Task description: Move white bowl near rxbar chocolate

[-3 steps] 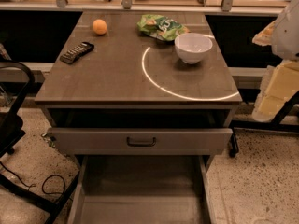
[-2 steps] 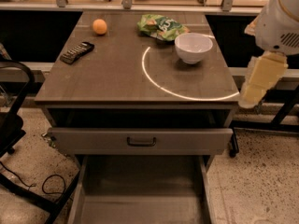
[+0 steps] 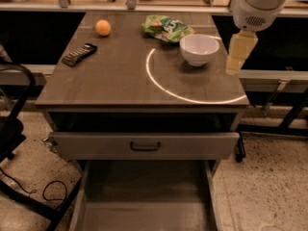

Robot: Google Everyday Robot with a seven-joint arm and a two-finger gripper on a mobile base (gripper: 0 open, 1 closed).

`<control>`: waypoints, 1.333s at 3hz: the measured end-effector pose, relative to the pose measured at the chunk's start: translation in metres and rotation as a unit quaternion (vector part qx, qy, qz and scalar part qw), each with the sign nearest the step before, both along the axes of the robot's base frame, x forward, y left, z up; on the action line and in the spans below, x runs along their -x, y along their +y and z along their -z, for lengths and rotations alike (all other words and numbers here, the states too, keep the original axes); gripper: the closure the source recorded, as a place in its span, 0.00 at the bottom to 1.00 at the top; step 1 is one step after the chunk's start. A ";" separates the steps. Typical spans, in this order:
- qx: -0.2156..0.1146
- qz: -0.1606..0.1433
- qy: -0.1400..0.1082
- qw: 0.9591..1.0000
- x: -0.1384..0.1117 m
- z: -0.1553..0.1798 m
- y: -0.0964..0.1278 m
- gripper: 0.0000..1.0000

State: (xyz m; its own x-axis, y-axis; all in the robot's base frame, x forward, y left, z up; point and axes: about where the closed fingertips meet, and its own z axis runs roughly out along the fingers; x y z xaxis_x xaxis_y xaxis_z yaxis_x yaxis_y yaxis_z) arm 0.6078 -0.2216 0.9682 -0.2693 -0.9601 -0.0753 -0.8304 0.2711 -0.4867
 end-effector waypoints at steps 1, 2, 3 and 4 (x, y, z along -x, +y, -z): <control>-0.003 -0.022 -0.008 1.000 -0.043 0.020 0.007 0.00; -0.027 -0.055 -0.001 0.998 -0.063 0.043 0.021 0.00; -0.068 -0.107 0.034 0.991 -0.083 0.077 0.043 0.00; -0.089 -0.134 0.066 0.985 -0.086 0.099 0.055 0.00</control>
Offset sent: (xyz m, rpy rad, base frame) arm 0.0844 0.0431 -0.0722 0.1470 0.0227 0.2084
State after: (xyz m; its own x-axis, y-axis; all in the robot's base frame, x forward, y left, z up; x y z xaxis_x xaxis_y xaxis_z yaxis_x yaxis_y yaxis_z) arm 0.6940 -0.1667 0.8692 -0.0269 -0.9729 -0.2296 -0.9368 0.1047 -0.3338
